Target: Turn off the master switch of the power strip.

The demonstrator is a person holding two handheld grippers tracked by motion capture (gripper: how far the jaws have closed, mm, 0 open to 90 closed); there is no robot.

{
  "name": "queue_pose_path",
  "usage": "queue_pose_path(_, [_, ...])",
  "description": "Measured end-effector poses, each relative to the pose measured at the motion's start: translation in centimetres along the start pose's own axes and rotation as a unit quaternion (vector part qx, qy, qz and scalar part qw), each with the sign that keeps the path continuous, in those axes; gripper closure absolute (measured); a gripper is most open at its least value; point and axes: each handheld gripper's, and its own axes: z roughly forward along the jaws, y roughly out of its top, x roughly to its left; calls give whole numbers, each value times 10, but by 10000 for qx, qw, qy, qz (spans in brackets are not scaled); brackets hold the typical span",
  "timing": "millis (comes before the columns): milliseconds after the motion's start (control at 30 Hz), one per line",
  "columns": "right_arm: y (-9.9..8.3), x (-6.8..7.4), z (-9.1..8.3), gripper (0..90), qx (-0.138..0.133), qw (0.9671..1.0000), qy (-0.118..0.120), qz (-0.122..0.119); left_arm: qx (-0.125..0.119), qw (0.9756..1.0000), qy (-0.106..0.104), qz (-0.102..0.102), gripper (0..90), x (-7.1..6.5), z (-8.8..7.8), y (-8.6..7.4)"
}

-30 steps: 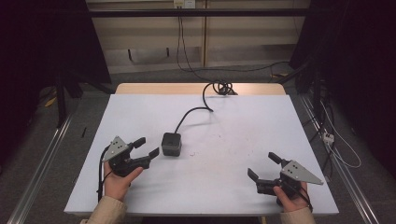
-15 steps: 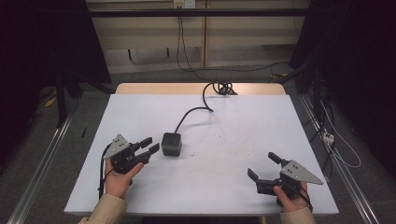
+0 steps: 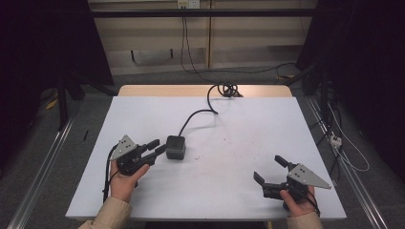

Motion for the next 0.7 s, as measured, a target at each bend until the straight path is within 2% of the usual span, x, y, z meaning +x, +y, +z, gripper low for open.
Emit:
queue_pose_path(233, [1, 0, 0, 20, -16, 10000, 2, 0, 32, 9999, -113, -82, 654, 0, 4, 0])
queue_pose_path(367, [1, 0, -1, 20, -20, 10000, 5, 6, 95, 9997, -206, -46, 700, -2, 6, 2])
queue_pose_path(433, [1, 0, -1, 20, -21, 10000, 6, 5, 87, 9996, -235, -106, 713, -3, 8, 2])
queue_pose_path(700, [1, 0, -1, 20, -36, 10000, 14, 9, 185, 9995, -216, -148, 784, -3, 12, 3])
